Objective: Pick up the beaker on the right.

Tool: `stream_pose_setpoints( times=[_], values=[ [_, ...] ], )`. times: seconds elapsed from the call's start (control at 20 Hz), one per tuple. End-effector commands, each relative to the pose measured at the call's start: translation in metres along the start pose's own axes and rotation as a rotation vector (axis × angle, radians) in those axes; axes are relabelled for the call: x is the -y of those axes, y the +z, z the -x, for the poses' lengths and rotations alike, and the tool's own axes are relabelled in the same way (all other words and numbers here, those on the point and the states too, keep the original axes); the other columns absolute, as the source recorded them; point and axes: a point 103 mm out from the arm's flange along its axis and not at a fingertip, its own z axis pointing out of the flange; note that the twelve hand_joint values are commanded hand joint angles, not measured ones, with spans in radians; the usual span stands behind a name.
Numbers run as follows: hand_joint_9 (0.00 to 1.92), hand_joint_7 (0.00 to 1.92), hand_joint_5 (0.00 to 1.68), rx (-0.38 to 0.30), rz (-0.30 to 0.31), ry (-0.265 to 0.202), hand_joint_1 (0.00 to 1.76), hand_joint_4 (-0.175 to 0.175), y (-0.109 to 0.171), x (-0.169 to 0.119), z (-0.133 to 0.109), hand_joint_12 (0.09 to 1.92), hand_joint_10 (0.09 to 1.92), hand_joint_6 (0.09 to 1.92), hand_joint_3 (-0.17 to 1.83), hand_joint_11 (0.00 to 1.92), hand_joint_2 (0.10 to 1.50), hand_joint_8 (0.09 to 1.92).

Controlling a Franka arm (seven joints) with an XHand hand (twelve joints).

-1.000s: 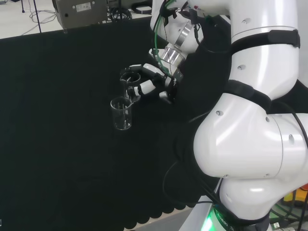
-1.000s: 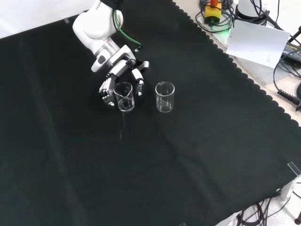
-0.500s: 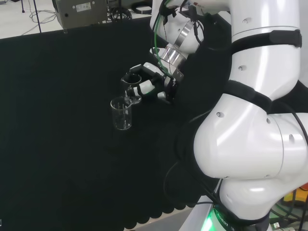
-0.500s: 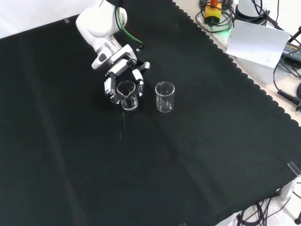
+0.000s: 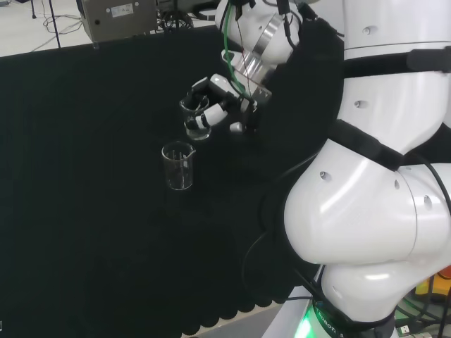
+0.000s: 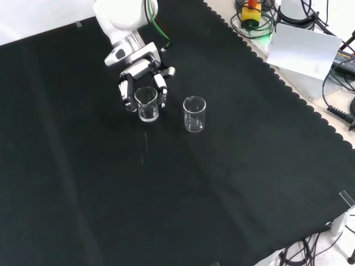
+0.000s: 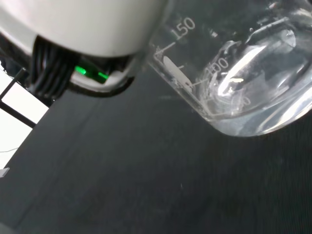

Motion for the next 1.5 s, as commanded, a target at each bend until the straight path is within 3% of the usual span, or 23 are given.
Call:
stream_pose_setpoints(
  times=[0.05,0.6,0.95,1.5],
  values=[
    [1.72,1.44,1.37,0.104,-0.003,-0.023,1.33,-0.175,-0.037,0.010,-0.006,0.64,0.11,0.46,0.66,1.39,0.60,0.40],
    [1.75,1.47,1.40,0.111,-0.045,-0.023,1.33,-0.175,-0.045,0.015,-0.010,0.62,0.12,0.41,0.66,1.40,0.60,0.35],
    [1.76,1.47,1.41,0.152,-0.091,-0.025,1.33,-0.175,-0.055,0.024,-0.020,0.62,0.13,0.40,0.67,1.42,0.59,0.34],
    [1.79,1.49,1.43,0.235,-0.183,0.025,1.33,-0.175,-0.074,0.063,-0.041,0.61,0.14,0.37,0.70,1.45,0.57,0.32]
  ],
)
